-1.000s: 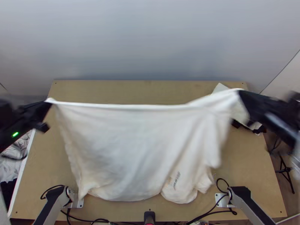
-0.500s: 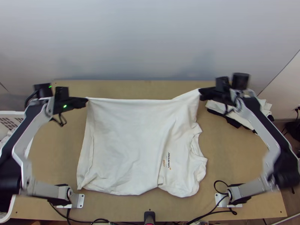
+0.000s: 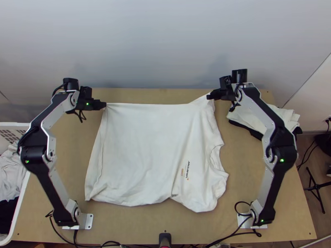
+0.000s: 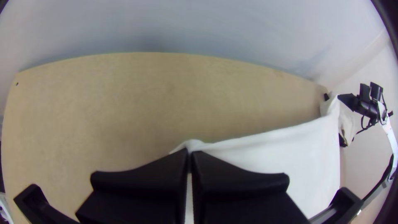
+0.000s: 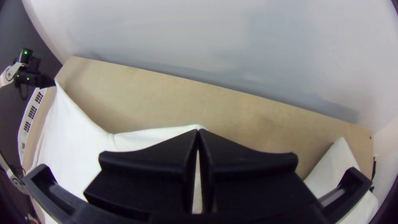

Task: Fold the t-shirt

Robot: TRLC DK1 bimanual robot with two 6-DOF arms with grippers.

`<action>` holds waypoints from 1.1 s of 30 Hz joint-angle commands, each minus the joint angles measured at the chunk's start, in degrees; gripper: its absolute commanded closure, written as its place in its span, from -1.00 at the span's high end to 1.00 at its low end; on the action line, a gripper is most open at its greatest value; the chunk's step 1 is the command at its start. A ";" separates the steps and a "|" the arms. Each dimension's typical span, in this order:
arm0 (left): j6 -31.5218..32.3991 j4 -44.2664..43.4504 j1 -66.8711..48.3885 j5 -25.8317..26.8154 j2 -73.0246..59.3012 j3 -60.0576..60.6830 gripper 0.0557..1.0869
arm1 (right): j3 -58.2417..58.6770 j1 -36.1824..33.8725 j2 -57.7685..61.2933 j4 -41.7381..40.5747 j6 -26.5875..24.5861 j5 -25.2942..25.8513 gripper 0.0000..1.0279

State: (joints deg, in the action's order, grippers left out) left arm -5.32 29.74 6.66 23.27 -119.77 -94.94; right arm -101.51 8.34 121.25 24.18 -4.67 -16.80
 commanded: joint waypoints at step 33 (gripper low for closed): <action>-15.33 27.39 -3.84 -2.70 19.75 15.75 -0.92 | 29.71 11.96 -33.10 24.68 0.98 0.45 -0.95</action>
State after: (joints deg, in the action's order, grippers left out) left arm -18.15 56.55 2.68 20.56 -103.24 -84.27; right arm -80.34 18.83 93.23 45.93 -1.96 -15.75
